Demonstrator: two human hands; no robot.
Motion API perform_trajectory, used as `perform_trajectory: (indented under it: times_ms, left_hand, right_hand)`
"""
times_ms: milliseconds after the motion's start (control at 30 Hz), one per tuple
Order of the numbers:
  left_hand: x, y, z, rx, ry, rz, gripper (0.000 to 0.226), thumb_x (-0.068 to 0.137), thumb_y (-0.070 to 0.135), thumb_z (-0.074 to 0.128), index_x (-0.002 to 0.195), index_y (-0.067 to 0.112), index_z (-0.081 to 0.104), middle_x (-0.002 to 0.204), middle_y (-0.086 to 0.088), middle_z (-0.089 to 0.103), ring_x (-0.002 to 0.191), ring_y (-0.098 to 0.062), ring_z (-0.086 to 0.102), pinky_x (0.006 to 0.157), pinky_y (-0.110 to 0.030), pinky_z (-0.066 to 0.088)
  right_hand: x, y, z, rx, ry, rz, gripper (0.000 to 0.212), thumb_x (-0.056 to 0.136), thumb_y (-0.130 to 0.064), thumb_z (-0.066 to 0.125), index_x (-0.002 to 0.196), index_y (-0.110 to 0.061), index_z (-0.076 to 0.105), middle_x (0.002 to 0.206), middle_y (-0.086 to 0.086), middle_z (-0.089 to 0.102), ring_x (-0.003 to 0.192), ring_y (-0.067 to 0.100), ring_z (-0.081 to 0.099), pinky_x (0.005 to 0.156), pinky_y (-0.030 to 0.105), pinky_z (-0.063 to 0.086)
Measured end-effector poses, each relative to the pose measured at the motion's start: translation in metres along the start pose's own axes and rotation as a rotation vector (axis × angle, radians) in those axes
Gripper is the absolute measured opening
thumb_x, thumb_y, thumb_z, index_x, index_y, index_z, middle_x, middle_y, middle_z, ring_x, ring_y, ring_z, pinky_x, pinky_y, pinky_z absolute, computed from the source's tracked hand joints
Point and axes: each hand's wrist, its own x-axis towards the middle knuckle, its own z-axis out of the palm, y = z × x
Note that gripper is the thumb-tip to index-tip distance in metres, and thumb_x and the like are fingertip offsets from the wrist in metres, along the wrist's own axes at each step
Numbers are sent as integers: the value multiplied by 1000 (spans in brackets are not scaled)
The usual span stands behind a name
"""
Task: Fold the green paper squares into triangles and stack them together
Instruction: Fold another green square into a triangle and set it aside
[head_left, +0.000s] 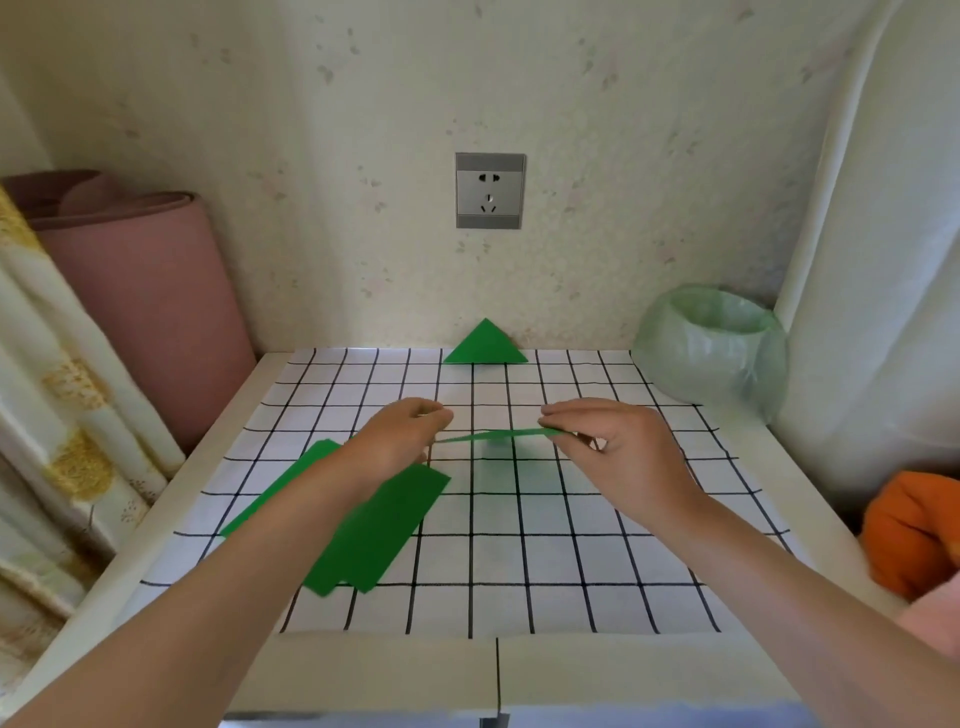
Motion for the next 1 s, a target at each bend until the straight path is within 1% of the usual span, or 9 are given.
perform_trajectory:
  times_ms: [133, 200, 333, 400, 500, 600, 767, 867, 1000]
  left_hand:
    - [0, 6, 3, -279, -194, -175, 38, 98, 36, 54, 126, 10, 52, 115, -12, 66, 100, -25, 68, 86, -35, 57]
    - [-1, 8, 6, -343, -276, -178, 32, 98, 29, 55, 122, 8, 53, 113, -15, 69, 97, -24, 70, 80, -32, 57]
    - [3, 8, 8, -496, -245, -172, 27, 94, 11, 61, 119, 4, 56, 107, -14, 73, 94, -23, 68, 80, -29, 57]
    - [5, 5, 9, -345, -195, -147, 37, 92, 15, 65, 126, 6, 55, 111, -12, 69, 99, -21, 67, 83, -30, 57]
    - [8, -1, 12, -10, -108, -69, 45, 91, 32, 65, 131, 16, 52, 112, -7, 65, 100, -18, 65, 94, -35, 54]
    - [8, 2, 17, -196, -164, -122, 44, 96, 42, 55, 128, 11, 56, 116, -7, 66, 107, -22, 63, 99, -37, 52]
    - [7, 5, 11, -548, -415, -144, 39, 99, 42, 49, 125, 17, 62, 121, -6, 69, 113, -23, 65, 100, -39, 48]
    - [8, 6, 5, -535, -308, -117, 30, 96, 24, 59, 121, 9, 63, 112, -10, 72, 103, -26, 69, 87, -37, 55]
    - [11, -1, 4, -220, -41, 14, 22, 90, 12, 67, 111, 16, 66, 103, -3, 73, 91, -17, 70, 81, -32, 56]
  right_hand:
    - [-5, 3, -5, 43, 75, -81, 35, 78, 6, 75, 105, -16, 78, 114, -7, 72, 104, 0, 67, 97, 18, 50]
    - [-8, 4, -5, 50, 53, -111, 35, 76, 7, 77, 104, -14, 78, 115, -6, 72, 107, 0, 66, 100, 20, 48]
    - [-12, 4, -2, 51, -58, -85, 33, 76, 2, 79, 102, -17, 78, 115, -14, 69, 106, -4, 65, 100, 21, 49]
    - [-14, 4, -1, 25, -60, -101, 33, 77, 2, 78, 104, -18, 78, 117, -13, 68, 108, -4, 64, 100, 20, 48]
    - [-12, 1, -1, -7, 49, -127, 36, 80, 5, 74, 109, -16, 76, 126, -6, 67, 113, 0, 62, 103, 16, 44]
    - [-8, -3, -2, 47, 136, -128, 35, 81, 7, 72, 111, -12, 75, 131, 0, 64, 118, 4, 61, 104, 20, 45]
    - [-9, -8, 5, 122, 48, -208, 32, 80, 6, 74, 107, -11, 77, 127, 1, 66, 115, 6, 64, 101, 26, 50]
    - [-13, -6, 6, -29, -57, -251, 22, 83, -18, 70, 102, -25, 79, 121, -10, 70, 103, -2, 66, 89, 25, 55]
    - [-13, -1, 7, -280, -234, -340, 14, 82, -30, 73, 93, -35, 79, 105, -19, 73, 80, -1, 65, 65, 23, 55]
